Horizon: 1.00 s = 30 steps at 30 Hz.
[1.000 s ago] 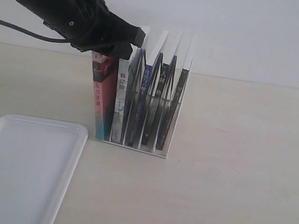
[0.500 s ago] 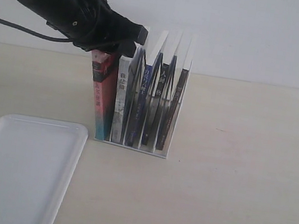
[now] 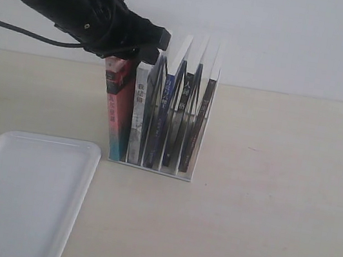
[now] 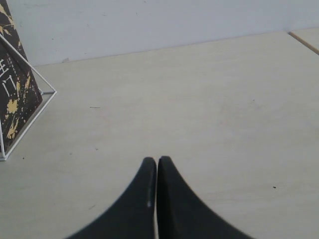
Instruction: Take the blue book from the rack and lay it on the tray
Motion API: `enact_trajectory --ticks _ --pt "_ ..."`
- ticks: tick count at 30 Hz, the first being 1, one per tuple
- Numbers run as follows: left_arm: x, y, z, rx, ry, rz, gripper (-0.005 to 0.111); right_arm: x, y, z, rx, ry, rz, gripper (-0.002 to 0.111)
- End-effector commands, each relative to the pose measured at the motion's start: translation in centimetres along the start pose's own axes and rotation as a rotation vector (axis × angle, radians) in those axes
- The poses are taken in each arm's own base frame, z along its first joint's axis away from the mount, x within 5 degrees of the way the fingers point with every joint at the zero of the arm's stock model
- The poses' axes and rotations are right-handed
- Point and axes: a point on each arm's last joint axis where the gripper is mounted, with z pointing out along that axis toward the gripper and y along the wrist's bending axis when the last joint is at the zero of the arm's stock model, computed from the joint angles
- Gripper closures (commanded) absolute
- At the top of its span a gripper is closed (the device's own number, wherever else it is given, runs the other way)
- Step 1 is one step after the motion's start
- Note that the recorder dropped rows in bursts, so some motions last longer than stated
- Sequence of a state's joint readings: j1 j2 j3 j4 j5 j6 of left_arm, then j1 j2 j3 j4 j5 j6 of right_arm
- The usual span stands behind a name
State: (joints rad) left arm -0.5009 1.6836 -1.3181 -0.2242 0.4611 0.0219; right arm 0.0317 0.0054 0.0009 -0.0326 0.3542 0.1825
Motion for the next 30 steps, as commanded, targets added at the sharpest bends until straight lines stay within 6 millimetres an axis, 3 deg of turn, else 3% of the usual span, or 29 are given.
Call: enact_trajectory --ticks 1,6,15,26,30 --pt "0.0 -0.6 0.6 0.019 -0.027 -0.002 0.058 -0.2 0.0 0.0 0.0 -0.018 -0.007 0.108" --pt "0.7 -0.9 2.2 0.02 0.0 0.013 0.058 -0.2 0.0 0.0 -0.001 -0.02 -0.007 0.108" --pt "0.8 -0.8 2.4 0.015 0.001 0.021 0.059 -0.2 0.0 0.0 -0.001 -0.02 -0.007 0.108" --pt "1.7 -0.5 3.7 0.004 0.062 0.033 0.069 -0.1 0.0 0.0 0.001 -0.012 -0.007 0.108" --pt "1.8 -0.5 3.8 0.004 0.064 0.033 0.079 -0.1 0.0 0.0 0.001 -0.012 -0.007 0.108"
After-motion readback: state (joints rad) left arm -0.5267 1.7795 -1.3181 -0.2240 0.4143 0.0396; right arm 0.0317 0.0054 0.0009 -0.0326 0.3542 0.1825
